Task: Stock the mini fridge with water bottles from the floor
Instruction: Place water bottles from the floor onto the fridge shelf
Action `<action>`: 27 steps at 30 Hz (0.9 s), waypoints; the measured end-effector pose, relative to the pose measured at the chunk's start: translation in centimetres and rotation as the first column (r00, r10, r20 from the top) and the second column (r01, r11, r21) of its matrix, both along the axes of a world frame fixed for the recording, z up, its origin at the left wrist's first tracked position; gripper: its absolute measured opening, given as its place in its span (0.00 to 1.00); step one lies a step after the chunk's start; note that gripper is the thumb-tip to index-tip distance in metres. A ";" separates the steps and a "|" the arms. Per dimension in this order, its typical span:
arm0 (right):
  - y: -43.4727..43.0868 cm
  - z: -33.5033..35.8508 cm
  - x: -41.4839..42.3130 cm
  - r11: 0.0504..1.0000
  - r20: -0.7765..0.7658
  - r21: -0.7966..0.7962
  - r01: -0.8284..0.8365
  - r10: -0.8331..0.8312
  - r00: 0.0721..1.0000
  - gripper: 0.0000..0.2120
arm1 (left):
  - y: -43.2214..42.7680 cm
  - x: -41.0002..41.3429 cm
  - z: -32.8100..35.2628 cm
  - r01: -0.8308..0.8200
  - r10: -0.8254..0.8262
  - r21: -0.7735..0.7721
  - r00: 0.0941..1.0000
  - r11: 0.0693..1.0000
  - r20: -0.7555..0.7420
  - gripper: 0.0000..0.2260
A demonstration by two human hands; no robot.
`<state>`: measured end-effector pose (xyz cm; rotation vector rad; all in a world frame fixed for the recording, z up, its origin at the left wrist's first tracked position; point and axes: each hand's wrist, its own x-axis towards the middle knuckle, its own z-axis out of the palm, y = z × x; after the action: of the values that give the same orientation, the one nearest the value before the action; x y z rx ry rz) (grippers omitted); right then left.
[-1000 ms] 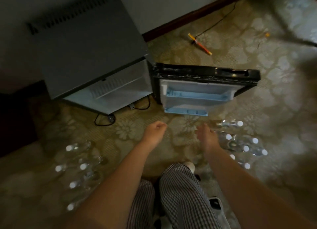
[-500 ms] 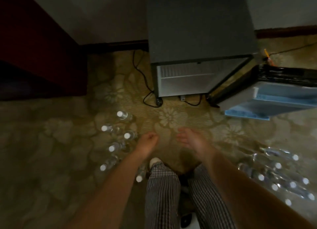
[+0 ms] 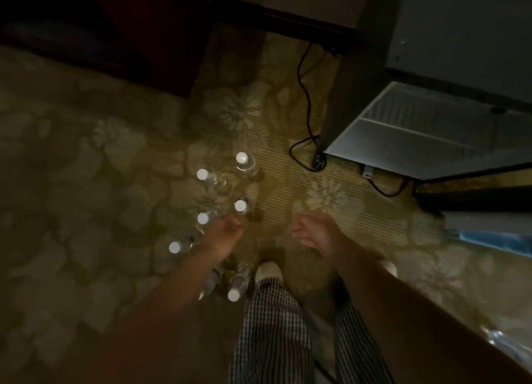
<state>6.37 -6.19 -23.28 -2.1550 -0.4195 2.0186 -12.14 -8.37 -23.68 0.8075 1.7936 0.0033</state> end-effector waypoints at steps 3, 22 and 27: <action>1.8 -3.9 -0.9 0.991 0.052 0.066 -0.115 0.111 0.992 0.14 | -1.1 -0.2 -4.3 -0.061 0.061 0.009 0.998 0.998 -0.004 0.08; 4.9 -22.0 -9.8 -0.367 0.699 0.363 -0.856 0.716 -0.010 0.21 | -3.7 -0.6 -25.0 -0.216 0.215 0.357 0.976 0.909 0.045 0.34; 7.2 -22.9 -9.1 -0.437 0.683 0.448 -0.780 0.730 -0.016 0.17 | -2.4 -0.1 -27.8 -0.289 0.265 0.484 0.957 0.826 0.120 0.32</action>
<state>-2.71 1.02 -46.16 -0.8926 -3.0453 1.1184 -12.24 -10.81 -51.45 0.8830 1.8739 0.7012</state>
